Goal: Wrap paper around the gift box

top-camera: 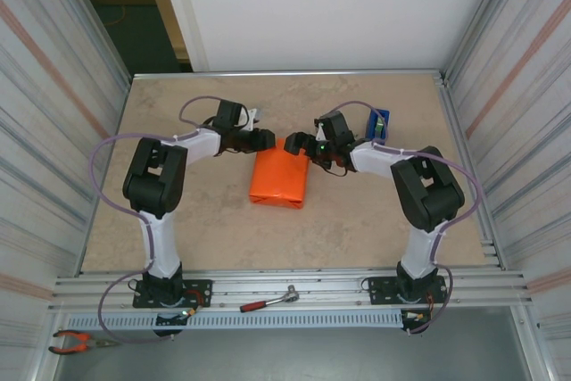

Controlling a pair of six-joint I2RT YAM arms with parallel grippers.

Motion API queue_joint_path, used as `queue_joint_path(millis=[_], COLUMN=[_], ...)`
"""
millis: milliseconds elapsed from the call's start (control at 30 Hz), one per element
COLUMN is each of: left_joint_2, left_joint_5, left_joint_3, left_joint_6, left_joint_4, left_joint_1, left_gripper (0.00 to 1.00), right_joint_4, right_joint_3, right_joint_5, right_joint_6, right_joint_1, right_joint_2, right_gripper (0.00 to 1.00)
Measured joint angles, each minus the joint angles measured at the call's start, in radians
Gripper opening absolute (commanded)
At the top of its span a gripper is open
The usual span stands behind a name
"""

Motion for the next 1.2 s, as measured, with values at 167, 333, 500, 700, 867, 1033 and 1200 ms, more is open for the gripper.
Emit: queue_joint_path(millis=[167, 333, 500, 700, 867, 1033, 1200], left_joint_2=[0.000, 0.003, 0.006, 0.006, -0.031, -0.134, -0.235], left_joint_5=[-0.003, -0.011, -0.009, -0.005, -0.004, -0.037, -0.085], left_joint_3=[-0.007, -0.013, -0.013, -0.013, -0.039, -0.107, -0.202], left_joint_6=[-0.011, -0.026, -0.040, -0.056, -0.079, -0.092, -0.095], left_joint_4=[0.017, 0.038, 0.054, 0.071, 0.147, 0.270, 0.430], left_joint_1=[-0.004, -0.006, -0.006, -0.013, -0.021, -0.040, -0.074], left_gripper=[0.37, 0.28, 0.12, 0.04, 0.00, 0.00, 0.00], right_joint_4=[0.020, 0.062, 0.087, 0.087, 0.082, 0.077, 0.079], right_joint_3=[0.014, 0.040, 0.043, 0.043, 0.042, 0.040, 0.012], right_joint_5=[-0.023, -0.069, -0.111, -0.135, -0.137, -0.138, -0.134], right_joint_6=[0.005, 0.024, 0.037, 0.037, 0.037, 0.033, 0.017], right_joint_1=[-0.012, -0.031, -0.045, -0.057, -0.071, -0.081, -0.086], right_joint_2=[0.054, 0.105, 0.123, 0.121, 0.082, 0.000, -0.104], right_gripper=[0.89, 0.78, 0.74, 0.73, 0.74, 0.75, 0.77])
